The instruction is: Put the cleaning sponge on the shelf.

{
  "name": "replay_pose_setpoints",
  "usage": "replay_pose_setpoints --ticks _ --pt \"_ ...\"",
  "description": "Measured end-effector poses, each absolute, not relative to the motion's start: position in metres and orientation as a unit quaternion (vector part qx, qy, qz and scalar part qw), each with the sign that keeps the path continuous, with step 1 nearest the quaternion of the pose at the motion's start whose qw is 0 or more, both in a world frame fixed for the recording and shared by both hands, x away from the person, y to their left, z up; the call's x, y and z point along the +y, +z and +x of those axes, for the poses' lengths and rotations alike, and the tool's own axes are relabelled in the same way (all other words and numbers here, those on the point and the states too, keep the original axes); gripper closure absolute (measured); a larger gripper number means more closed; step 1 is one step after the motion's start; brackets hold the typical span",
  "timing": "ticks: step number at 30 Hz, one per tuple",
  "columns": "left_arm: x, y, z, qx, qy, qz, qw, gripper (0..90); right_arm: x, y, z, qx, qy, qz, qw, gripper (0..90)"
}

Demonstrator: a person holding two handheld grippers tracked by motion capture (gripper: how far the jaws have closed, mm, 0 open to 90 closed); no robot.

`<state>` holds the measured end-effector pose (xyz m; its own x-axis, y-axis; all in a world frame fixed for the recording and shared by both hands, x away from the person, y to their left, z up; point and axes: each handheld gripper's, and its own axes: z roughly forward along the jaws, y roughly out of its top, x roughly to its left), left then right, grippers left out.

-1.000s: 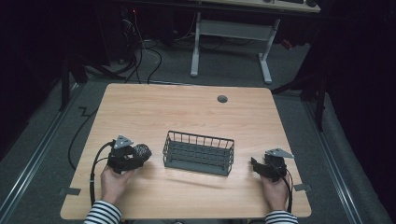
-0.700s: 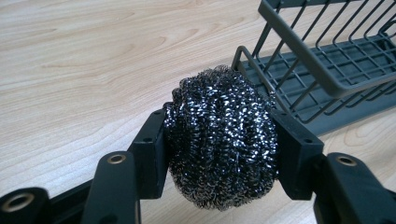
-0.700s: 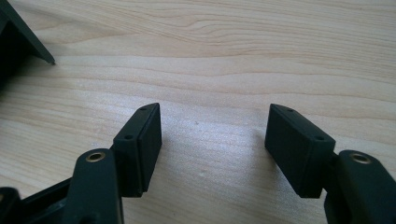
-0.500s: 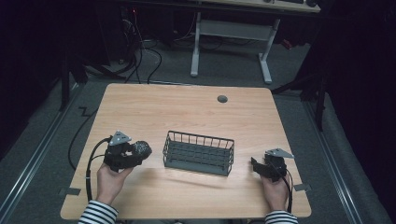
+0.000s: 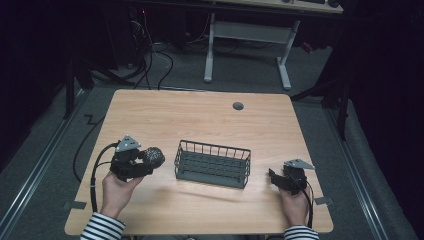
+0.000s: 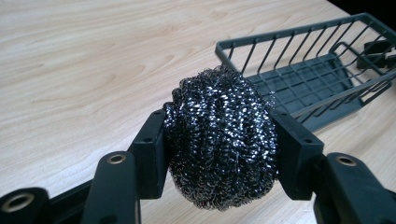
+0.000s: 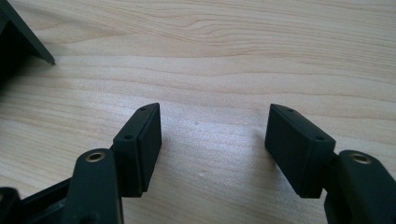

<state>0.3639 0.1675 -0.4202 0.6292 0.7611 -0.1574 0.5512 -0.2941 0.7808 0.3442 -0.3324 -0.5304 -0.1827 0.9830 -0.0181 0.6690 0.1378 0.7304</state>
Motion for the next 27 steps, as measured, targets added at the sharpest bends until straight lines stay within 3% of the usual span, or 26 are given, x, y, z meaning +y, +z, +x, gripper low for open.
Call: replay_pose_setpoints --ticks 15,27 --pt "0.148 -0.389 0.367 0.380 0.118 0.802 0.446 44.8 -0.333 -0.530 0.344 0.708 0.301 0.583 0.260 36.4" --pt "0.111 -0.383 0.374 0.345 0.103 0.820 0.445 44.7 -0.333 -0.530 0.344 0.708 0.301 0.583 0.260 36.3"
